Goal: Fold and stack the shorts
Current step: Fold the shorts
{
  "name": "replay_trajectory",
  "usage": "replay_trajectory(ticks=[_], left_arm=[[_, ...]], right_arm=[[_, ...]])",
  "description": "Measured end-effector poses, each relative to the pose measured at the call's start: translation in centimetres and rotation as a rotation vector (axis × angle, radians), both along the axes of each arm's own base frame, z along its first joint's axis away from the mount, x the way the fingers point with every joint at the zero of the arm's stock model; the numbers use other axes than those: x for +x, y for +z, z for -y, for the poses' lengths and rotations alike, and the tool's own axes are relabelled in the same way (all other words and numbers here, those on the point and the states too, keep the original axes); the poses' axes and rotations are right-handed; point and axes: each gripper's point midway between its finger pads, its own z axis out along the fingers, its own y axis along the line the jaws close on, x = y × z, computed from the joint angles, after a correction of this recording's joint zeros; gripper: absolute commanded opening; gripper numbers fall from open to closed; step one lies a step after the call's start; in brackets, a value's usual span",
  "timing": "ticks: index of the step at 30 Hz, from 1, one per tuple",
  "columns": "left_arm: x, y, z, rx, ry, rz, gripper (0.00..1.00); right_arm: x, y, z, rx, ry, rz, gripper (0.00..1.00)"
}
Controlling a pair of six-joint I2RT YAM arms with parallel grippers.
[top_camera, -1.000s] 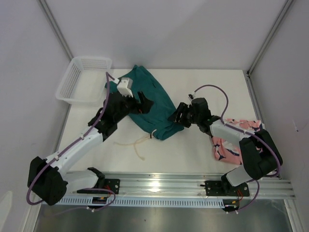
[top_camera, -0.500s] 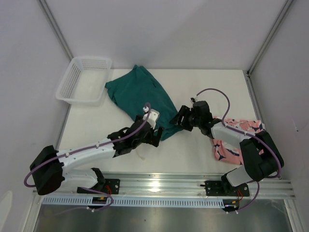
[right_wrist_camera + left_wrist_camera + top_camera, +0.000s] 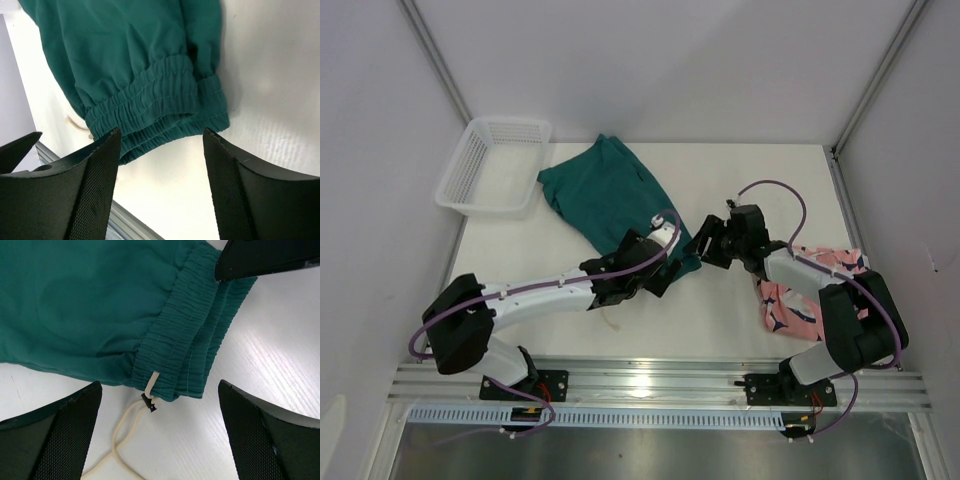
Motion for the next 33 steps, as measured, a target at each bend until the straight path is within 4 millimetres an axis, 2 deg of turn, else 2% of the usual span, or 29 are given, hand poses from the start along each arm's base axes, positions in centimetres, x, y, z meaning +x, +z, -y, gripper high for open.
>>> replay_trajectory(ticks=[3,7,13,16,19,20,23,30,33], left_arm=[[0.0,0.1,0.4,0.013,-0.022,0.006,0.99],[-0.2,-0.9,0.6,0.053,-0.055,-0.005,0.99],[-0.5,-2.7,1.2,0.114,-0.098,-0.028,0.99],[-0.5,-3.4,1.3,0.133,-0.107,-0.037,0.99],[-0.4,-3.9,1.5,0.152,-0.107,-0.045,0.99],[-0.2,-4.0,1.6,0.158,-0.107,-0.047,0.99],[-0.1,-4.7,1.8,0.178,-0.105,-0.055,0.98],[-0.1,-5.2,1.1,0.204,-0.094,-0.069,0.93],[0.2,-5.2,0.8,0.201,-0.080,-0.072,0.87]], right_arm=[[0.8,-0.1,0.5,-0.003,-0.006,-0.004,0.64],[2.2,-0.7,0.7,-0.009,-0.004,-0.014,0.63],[3.2,-1.8,-0.4,0.002,0.037,-0.044,0.57],[3.0,-2.3,-0.7,0.012,0.054,-0.064,0.51],[2.7,-2.6,-1.0,0.024,0.073,-0.077,0.34],[2.6,-2.6,-1.1,0.028,0.080,-0.080,0.21],[2.4,-2.6,-1.3,0.037,0.097,-0.081,0.03],[2.3,-2.3,-1.6,0.054,0.115,-0.079,0.00],[2.2,-2.3,-1.6,0.058,0.119,-0.079,0.00]])
